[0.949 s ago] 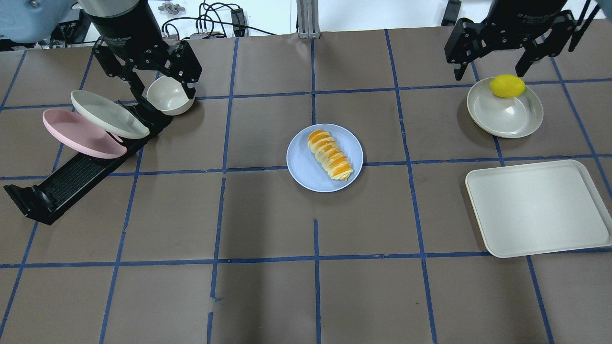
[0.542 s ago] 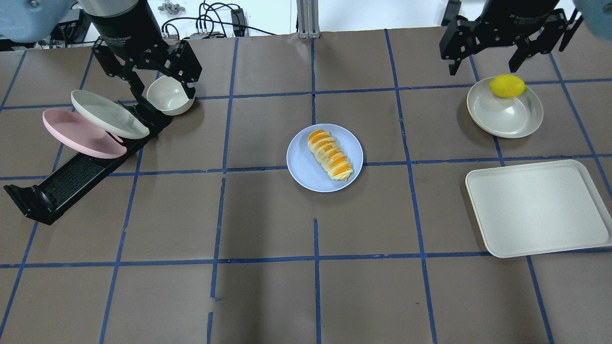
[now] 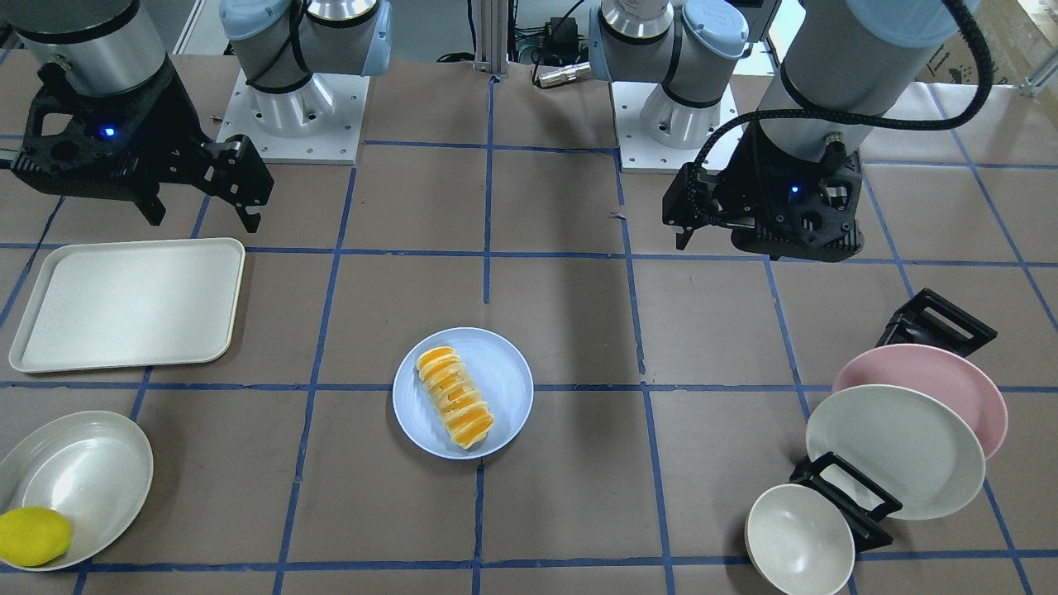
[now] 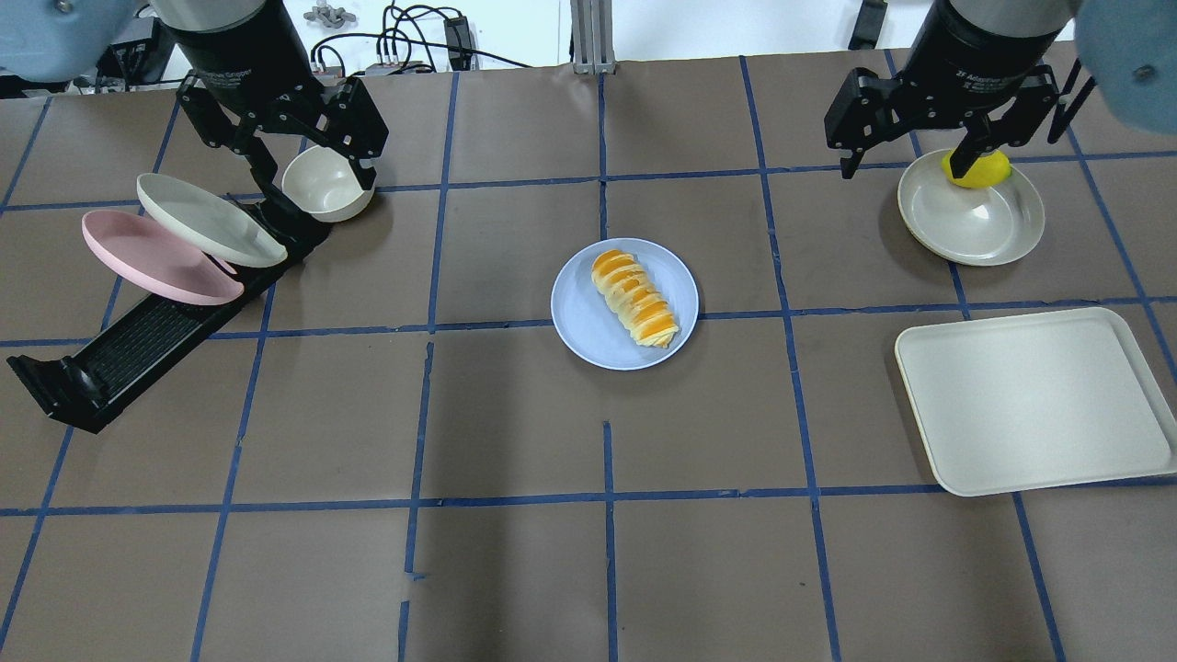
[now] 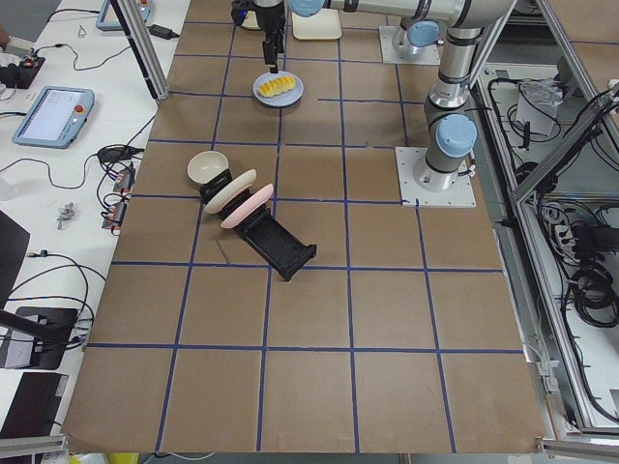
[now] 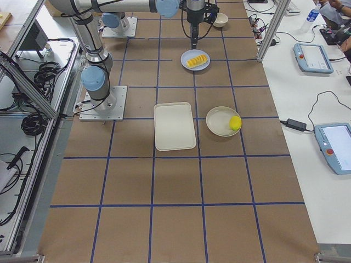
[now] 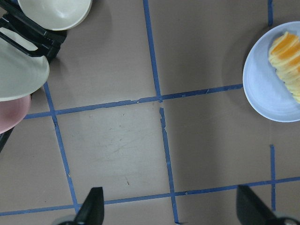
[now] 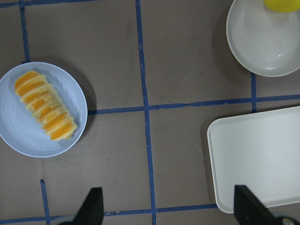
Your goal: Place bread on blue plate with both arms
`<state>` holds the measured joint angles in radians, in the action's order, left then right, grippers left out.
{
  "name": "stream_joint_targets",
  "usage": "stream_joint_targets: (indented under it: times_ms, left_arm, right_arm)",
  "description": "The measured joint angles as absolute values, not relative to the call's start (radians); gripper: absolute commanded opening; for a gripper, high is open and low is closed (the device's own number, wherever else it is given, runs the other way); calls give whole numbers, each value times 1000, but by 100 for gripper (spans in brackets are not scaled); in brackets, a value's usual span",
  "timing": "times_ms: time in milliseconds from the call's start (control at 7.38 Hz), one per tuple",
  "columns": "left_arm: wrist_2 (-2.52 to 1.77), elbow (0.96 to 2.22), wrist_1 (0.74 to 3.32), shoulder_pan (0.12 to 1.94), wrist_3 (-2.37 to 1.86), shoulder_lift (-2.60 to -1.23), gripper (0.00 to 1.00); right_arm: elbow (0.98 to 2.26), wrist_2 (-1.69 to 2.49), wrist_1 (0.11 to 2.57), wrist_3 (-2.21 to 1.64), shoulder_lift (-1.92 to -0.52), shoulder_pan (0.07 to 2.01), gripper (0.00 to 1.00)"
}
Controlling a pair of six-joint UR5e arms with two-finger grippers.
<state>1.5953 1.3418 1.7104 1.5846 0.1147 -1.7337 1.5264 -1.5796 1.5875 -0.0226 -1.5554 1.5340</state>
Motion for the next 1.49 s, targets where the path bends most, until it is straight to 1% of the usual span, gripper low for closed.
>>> stream_joint_targets:
  times_ms: [1492]
  left_arm:
    - [1597, 1344, 1698, 1588, 103, -1735, 100]
  right_arm:
    - [1532, -1585, 1576, -20, -1558, 1536, 99]
